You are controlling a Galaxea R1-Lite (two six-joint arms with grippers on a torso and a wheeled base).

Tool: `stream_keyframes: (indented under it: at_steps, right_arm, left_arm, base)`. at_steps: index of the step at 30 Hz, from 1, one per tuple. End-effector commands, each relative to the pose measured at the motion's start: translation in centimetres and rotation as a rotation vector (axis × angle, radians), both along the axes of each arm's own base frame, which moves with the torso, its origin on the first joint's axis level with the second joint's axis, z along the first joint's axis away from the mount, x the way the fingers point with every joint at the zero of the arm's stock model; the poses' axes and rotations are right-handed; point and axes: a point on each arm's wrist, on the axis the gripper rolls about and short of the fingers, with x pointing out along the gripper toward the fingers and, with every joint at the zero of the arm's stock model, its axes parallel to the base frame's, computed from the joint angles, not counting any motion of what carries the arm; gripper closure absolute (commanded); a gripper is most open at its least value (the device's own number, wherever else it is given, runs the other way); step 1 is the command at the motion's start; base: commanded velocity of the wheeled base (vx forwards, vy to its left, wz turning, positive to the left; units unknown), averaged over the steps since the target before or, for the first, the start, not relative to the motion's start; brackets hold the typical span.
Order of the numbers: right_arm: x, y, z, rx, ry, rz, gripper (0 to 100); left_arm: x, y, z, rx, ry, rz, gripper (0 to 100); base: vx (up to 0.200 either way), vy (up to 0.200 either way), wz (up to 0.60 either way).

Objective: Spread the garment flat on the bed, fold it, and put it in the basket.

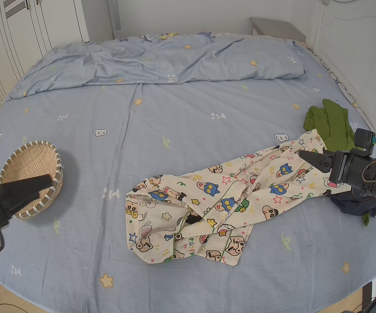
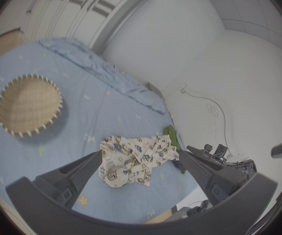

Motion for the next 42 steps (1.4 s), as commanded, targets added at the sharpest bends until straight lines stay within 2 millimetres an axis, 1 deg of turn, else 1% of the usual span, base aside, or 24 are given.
stream_keyframes:
  at_steps: [1,4,7,8,9,10,11,15,23,25,31,32,33,35,36,38,40,42]
  right_arm:
    - [-0.9,-0.3,0.1,0.022,-0.054,0.009,0]
    - [-0.7,-0.5,0.0,0.02,-0.049,0.0,0]
    - [-0.6,-0.5,-0.1,0.018,-0.045,0.0,0]
    - [-0.5,-0.5,-0.2,0.017,-0.043,0.0,0]
    - [-0.5,-0.5,-0.2,0.017,-0.043,0.0,0]
    - [-0.6,-0.5,-0.2,0.016,-0.042,0.002,0]
    - [-0.6,-0.5,-0.2,0.016,-0.042,0.002,0]
    - [-0.5,-0.7,-0.1,0.018,-0.045,-0.007,0]
    - [-0.2,-0.6,-0.6,0.011,-0.028,-0.008,0]
    - [-0.2,-0.6,-0.6,0.01,-0.025,-0.008,0]
    - [-0.1,-0.6,-0.6,0.012,-0.026,-0.01,0]
    - [-0.1,-0.6,-0.6,0.012,-0.026,-0.01,0]
    - [-0.1,-0.6,-0.6,0.01,-0.025,-0.01,0]
    - [-0.1,-0.6,-0.6,0.01,-0.025,-0.01,0]
    - [-0.1,-0.6,-0.6,0.01,-0.025,-0.01,0]
    - [-0.1,-0.6,-0.6,0.01,-0.025,-0.01,0]
    - [-0.1,-0.6,-0.6,0.009,-0.025,-0.011,0]
    - [-0.1,-0.6,-0.6,0.009,-0.025,-0.011,0]
  left_arm:
    - [14.7,-9.0,-15.7,-0.084,0.744,-0.305,0]
    - [12.4,-8.1,-17.5,-0.056,0.823,-0.348,0]
    - [10.8,-7.4,-19.0,-0.001,0.854,-0.375,0]
    - [10.9,-7.3,-19.5,0.018,0.835,-0.386,0]
    - [10.9,-7.3,-19.6,0.02,0.831,-0.389,0]
    - [11.0,-7.2,-20.4,0.043,0.811,-0.406,0]
    - [11.0,-7.3,-20.7,0.048,0.809,-0.407,0]
    - [10.2,-7.0,-21.0,0.048,0.775,-0.422,0]
    - [10.5,-7.0,-20.6,0.03,0.715,-0.414,0]
    - [10.8,-6.7,-20.6,0.024,0.705,-0.401,0]
    - [12.6,-6.2,-19.9,-0.006,0.61,-0.356,0]
    - [12.6,-6.2,-19.9,-0.006,0.61,-0.356,0]
    - [13.0,-6.1,-19.6,-0.03,0.572,-0.34,0]
    - [13.4,-6.1,-19.5,-0.054,0.55,-0.329,0]
    - [13.7,-6.2,-19.6,-0.078,0.539,-0.321,0]
    - [13.8,-6.3,-19.7,-0.087,0.532,-0.32,0]
    - [13.9,-6.4,-20.3,-0.092,0.518,-0.32,0]
    - [14.0,-6.3,-20.5,-0.092,0.515,-0.319,0]
  base:
    - [0.0,0.0,0.0]
    - [0.0,0.0,0.0]
    - [0.0,0.0,0.0]
    - [0.0,0.0,0.0]
    - [0.0,0.0,0.0]
    - [0.0,0.0,0.0]
    - [0.0,0.0,0.0]
    - [0.0,0.0,0.0]
    - [0.0,0.0,0.0]
    - [0.0,0.0,0.0]
    - [0.0,0.0,0.0]
    - [0.0,0.0,0.0]
    - [0.0,0.0,0.0]
    - [0.0,0.0,0.0]
    - [0.0,0.0,0.0]
    - [0.0,0.0,0.0]
    - [0.0,0.0,0.0]
    - [0.0,0.0,0.0]
